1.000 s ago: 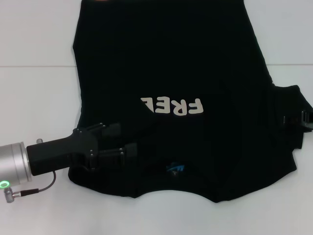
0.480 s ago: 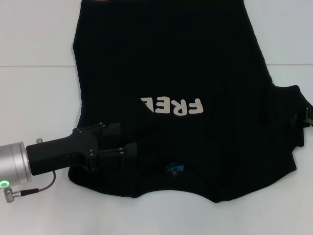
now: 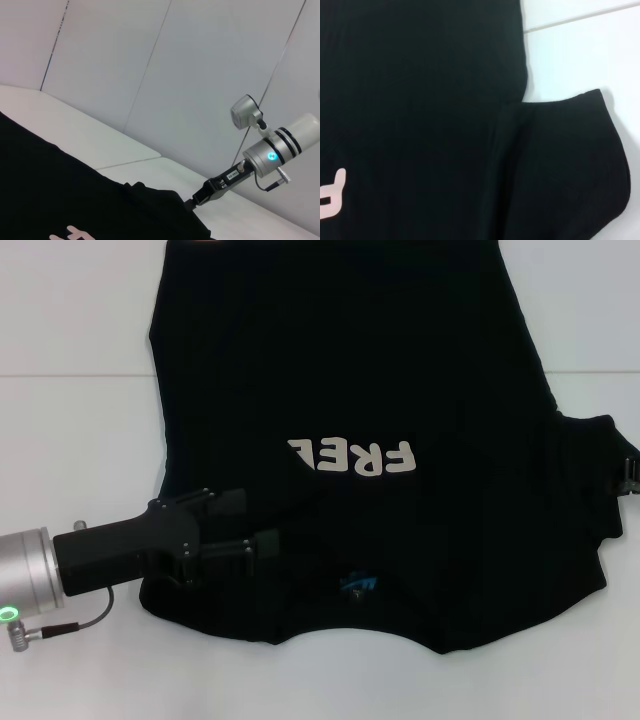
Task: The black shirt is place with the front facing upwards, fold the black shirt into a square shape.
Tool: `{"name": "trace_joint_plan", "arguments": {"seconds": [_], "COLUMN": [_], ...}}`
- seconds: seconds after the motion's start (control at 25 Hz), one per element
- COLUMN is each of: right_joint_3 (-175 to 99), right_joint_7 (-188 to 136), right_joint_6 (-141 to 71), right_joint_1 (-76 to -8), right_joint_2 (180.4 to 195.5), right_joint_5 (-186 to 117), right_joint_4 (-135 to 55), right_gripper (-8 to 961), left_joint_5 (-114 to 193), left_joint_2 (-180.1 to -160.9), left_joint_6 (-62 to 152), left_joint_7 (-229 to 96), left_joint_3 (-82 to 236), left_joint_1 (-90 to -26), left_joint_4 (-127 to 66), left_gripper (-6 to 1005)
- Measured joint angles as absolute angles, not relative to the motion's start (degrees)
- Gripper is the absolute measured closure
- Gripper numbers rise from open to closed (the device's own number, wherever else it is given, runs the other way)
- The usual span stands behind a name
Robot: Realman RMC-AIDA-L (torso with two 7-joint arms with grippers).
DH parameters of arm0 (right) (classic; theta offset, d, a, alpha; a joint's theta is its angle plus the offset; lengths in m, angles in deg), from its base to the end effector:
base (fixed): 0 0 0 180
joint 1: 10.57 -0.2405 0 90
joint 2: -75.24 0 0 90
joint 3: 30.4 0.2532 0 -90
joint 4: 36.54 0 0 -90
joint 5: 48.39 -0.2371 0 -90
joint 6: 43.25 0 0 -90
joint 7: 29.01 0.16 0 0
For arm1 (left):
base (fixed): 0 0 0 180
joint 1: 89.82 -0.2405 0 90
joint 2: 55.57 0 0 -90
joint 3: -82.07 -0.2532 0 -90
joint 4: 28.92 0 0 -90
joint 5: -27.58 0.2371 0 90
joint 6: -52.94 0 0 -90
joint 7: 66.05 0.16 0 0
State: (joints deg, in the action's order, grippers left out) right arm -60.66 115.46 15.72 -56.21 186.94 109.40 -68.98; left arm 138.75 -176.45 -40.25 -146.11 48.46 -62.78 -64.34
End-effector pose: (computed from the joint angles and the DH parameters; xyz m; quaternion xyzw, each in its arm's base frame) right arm 0.3364 0.4543 0.0493 -0.7146 0.6181 0.0233 0.3268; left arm -0.2782 0.3342 -0.0119 -0.8988 -0.2681 -0.3205 0.1325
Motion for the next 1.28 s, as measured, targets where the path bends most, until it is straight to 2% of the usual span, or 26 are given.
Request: {"name": "trace_joint_plan", "arguments": {"seconds": [0.12,0.92,1.28], "right_joint_3": [-60.65,-60.5,-62.16], "right_joint_7": [115.47,112.34,106.24], "right_joint_6": [15.73,21.45,24.65], "right_joint_1": [-56.13,-52.93,-55.68], "right_joint_2": [186.89,185.77,186.41], "right_joint_5": [109.41,103.34,102.05], "right_joint_4": [-69.0,-77.03,-78.8], "right_gripper": [918,930,928], "left_joint_5": [138.75,139.01,139.13], "left_joint_2": [-176.47,-176.5,-176.45], "left_joint_6": [-40.28,-40.41,-40.4], "left_joint_7": [-146.11,-146.11,-146.29], "left_joint_3": [48.3,48.14,48.14], "left_joint_1": [-62.76,-63.1,-62.97], "left_joint_4": [-64.34,-64.34,-64.34], "left_gripper": [97,96,97]}}
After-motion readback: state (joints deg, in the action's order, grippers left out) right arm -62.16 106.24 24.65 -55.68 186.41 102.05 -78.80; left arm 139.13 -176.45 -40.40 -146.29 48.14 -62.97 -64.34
